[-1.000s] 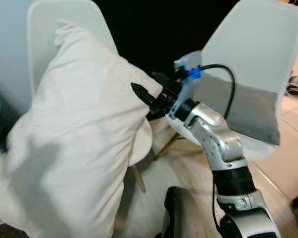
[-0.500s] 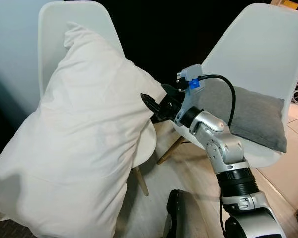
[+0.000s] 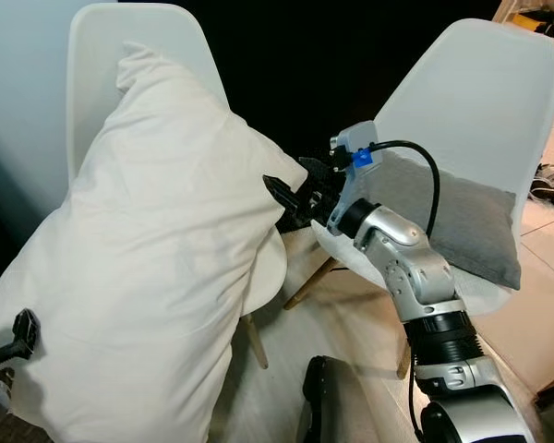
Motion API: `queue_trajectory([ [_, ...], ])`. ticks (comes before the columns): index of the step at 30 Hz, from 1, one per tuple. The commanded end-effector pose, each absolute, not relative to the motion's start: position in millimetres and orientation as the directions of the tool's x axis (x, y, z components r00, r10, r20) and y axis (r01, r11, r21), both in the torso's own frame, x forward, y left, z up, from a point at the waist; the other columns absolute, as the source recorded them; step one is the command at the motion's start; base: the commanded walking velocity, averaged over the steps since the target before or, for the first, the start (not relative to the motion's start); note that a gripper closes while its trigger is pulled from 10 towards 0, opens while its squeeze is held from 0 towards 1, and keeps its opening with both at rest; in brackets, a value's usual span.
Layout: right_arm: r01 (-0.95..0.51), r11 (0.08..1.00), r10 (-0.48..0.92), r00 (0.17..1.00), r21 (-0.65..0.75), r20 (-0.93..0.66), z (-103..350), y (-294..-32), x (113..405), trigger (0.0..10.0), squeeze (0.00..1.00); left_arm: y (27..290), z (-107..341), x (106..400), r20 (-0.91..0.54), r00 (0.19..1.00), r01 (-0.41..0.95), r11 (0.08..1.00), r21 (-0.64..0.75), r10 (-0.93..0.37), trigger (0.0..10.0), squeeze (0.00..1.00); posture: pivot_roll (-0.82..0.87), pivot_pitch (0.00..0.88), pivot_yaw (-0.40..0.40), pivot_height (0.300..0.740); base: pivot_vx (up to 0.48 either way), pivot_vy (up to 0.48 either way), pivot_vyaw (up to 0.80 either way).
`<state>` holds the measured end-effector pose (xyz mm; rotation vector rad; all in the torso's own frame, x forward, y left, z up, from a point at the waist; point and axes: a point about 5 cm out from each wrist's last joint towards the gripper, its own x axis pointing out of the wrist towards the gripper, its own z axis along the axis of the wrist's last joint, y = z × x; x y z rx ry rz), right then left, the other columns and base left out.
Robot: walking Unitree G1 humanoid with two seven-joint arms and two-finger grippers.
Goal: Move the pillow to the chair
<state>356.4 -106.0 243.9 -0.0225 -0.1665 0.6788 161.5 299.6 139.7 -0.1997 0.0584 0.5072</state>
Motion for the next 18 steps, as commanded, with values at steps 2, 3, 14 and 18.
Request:
queue_trajectory([
  [2,-0.615,0.783,0.622,0.769,-0.093,0.146,248.2,-110.7,358.3,10.0,0.0,291.5,109.9,156.7,-0.176,0.871,-0.49,0.825,-0.282,0.458,10.0,0.0,0.06,0.125,-0.16,0.376,0.0,0.0,0.0],
  [3,-0.615,0.783,0.622,0.769,-0.093,0.146,248.2,-110.7,358.3,10.0,0.0,291.5,109.9,156.7,-0.176,0.871,-0.49,0.825,-0.282,0.458,10.0,0.0,0.06,0.125,-0.16,0.376,0.0,0.0,0.0],
  [14,-0.635,0.765,0.643,0.749,-0.105,0.158,256.0,-109.3,356.3,10.0,0.0,285.2,76.9,189.1,-0.143,0.949,-0.316,0.872,-0.374,0.282,10.0,0.0,0.02,0.121,-0.179,0.376,0.0,0.0,0.0],
  [18,-0.636,0.765,0.644,0.748,-0.105,0.16,256.9,-109.8,355.7,10.0,0.0,286.0,73.4,192.2,-0.145,0.951,-0.307,0.876,-0.373,0.271,5.0,0.0,0.02,0.121,-0.179,0.376,0.0,0.0,0.0],
])
